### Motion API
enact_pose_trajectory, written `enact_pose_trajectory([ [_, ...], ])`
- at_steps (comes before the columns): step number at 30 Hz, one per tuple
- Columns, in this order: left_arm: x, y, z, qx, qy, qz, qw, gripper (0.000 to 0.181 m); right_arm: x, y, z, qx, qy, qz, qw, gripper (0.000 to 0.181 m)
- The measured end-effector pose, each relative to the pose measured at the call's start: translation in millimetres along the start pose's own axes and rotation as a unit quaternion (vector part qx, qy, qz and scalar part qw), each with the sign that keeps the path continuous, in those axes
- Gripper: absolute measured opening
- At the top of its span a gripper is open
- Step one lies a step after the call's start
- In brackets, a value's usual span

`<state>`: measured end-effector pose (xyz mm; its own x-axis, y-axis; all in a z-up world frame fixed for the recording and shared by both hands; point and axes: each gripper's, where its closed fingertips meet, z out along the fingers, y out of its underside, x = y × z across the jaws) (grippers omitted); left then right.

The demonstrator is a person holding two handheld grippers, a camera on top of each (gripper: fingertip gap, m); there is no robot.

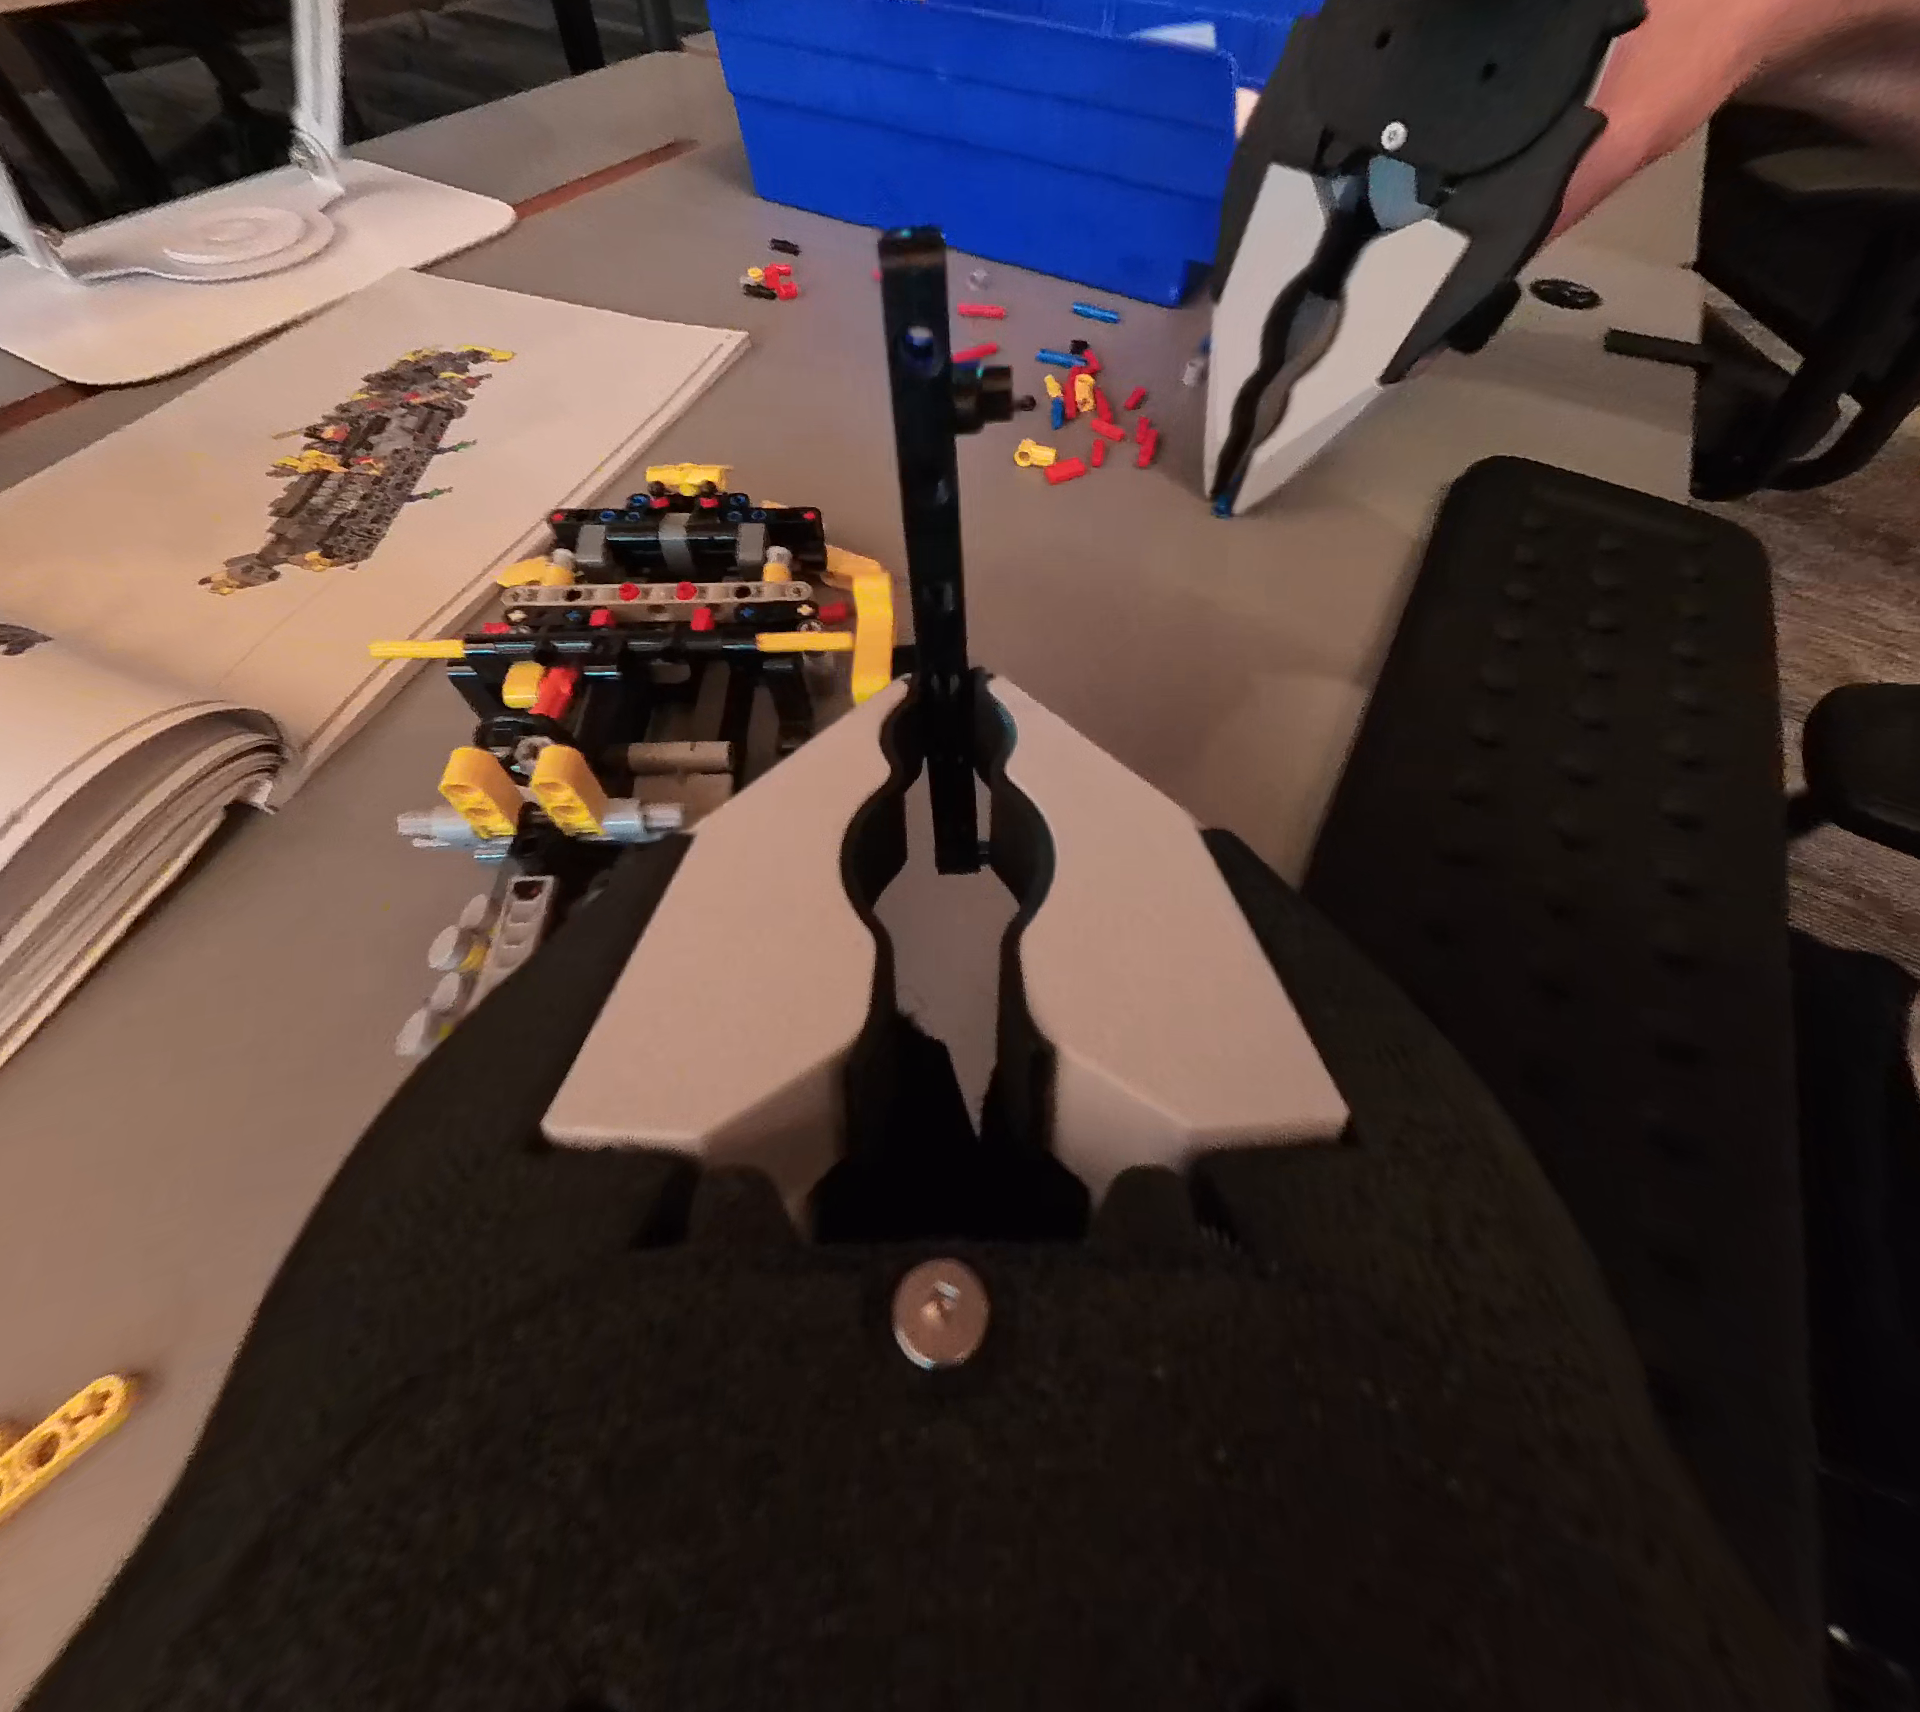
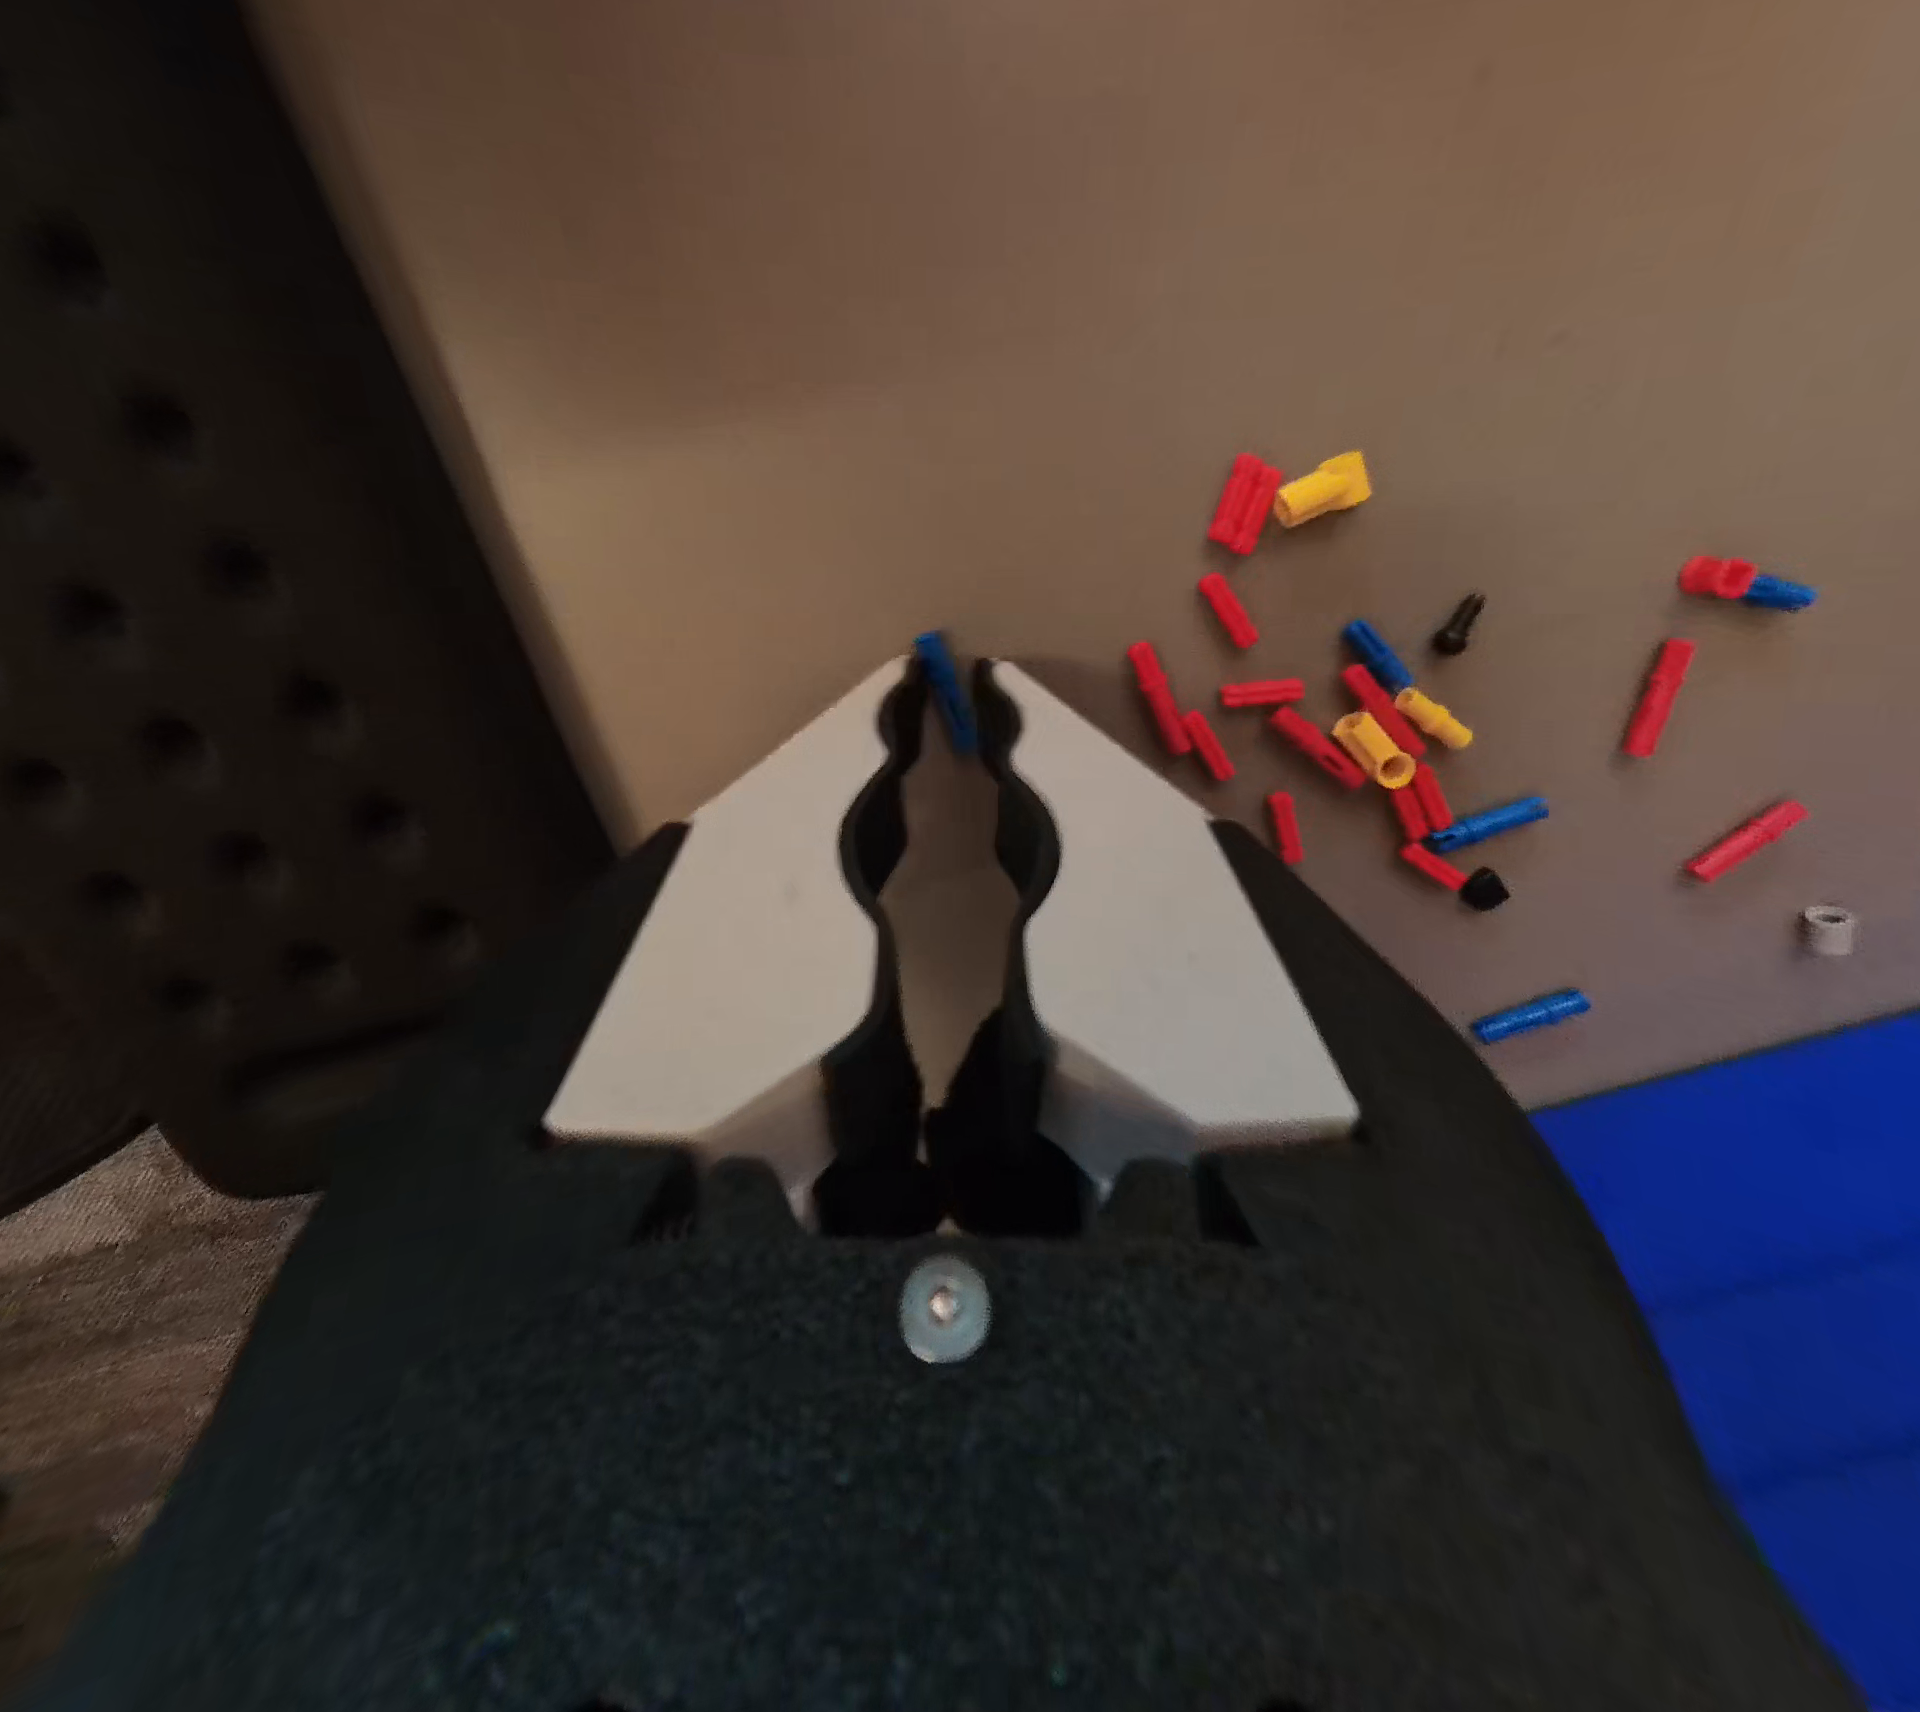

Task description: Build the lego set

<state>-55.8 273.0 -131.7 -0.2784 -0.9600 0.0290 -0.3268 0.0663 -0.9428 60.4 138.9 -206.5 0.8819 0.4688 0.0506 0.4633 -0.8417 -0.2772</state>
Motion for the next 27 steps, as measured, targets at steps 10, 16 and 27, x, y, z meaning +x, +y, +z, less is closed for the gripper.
enact_pose_trajectory([
  [10,67,-8,19,-0.087,0.269,-0.17,0.944,0.009,-1,-88,-52,0.293,-0.007,0.113,0.949,0.004],
  [16,87,0,22,-0.172,0.324,-0.354,0.86,0.009,-25,-120,-117,0.556,-0.029,0.243,0.794,0.004],
  [27,96,35,-26,-0.142,0.178,-0.164,0.96,0.027,-84,-113,-100,0.601,-0.083,0.247,0.755,0.005],
])
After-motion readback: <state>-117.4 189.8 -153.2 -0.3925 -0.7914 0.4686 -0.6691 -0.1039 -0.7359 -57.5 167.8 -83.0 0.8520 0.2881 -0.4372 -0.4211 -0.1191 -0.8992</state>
